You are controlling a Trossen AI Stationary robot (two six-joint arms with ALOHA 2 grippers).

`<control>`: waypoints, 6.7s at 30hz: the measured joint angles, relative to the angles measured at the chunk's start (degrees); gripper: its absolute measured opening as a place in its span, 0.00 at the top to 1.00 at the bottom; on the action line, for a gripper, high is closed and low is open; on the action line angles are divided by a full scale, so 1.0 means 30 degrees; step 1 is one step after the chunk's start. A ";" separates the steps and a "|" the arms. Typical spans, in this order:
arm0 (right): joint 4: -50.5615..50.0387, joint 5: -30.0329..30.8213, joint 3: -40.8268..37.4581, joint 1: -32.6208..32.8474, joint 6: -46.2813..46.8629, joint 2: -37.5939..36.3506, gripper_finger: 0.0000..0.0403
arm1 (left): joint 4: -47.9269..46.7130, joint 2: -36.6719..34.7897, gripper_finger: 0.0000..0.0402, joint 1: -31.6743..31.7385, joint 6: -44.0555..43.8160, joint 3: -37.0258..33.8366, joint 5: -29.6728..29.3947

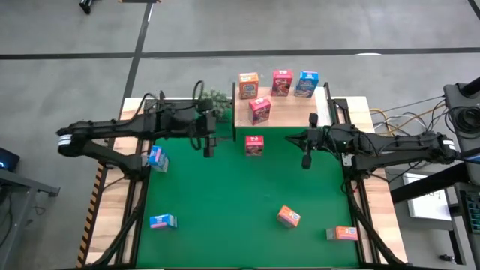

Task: Stack cereal on shelf
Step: Put the left red cereal box on the shelf aligned with the other red cereal box

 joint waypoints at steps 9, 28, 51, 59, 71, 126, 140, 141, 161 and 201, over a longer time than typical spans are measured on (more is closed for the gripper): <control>0.3369 0.0209 0.1262 -0.0745 -0.0554 0.2393 0.98 | 0.0878 -0.3165 0.49 -0.0041 -0.0368 -0.3852 0.0012; -1.3099 -0.2301 1.6050 -0.5749 -0.2504 0.9416 0.98 | 0.1094 -0.4605 0.49 -0.0019 0.0469 -0.5227 0.0019; -2.1209 -0.9525 2.4749 -0.9353 -0.5538 1.6474 0.52 | 0.1374 -0.4591 0.49 -0.0019 -0.0241 -0.5227 0.0027; -2.2882 -0.9163 2.7179 -0.9347 -0.6008 1.8456 0.43 | 0.1798 -0.4583 0.49 -0.0019 -0.0239 -0.5227 0.0027; -2.3855 -0.8803 2.8021 -0.9340 -0.7760 1.9013 0.35 | 0.1879 -0.4583 0.49 -0.0019 -0.0232 -0.5227 0.0008; -2.4067 -0.8366 2.6600 -0.9289 -0.7885 1.8875 0.48 | 0.2017 -0.4583 0.49 -0.0019 -0.0166 -0.5227 -0.0010; -2.5674 -0.5861 2.6578 -1.0940 -0.4648 1.7614 0.48 | 0.2017 -0.4583 0.49 -0.0021 -0.0166 -0.5227 -0.0012; -2.5788 -0.5874 2.6576 -1.1116 -0.4413 1.7487 0.48 | 0.2017 -0.4583 0.49 -0.0019 -0.0166 -0.5227 -0.0015; -2.1995 -0.5852 2.1579 -1.2218 -0.3726 1.4470 0.48 | 0.1806 -0.4583 0.49 -0.0026 -0.0028 -0.5227 -0.0017; -2.1912 -0.5814 2.1201 -1.2342 -0.4916 1.4540 0.46 | 0.1813 -0.4583 0.49 -0.0021 -0.0021 -0.5227 -0.0010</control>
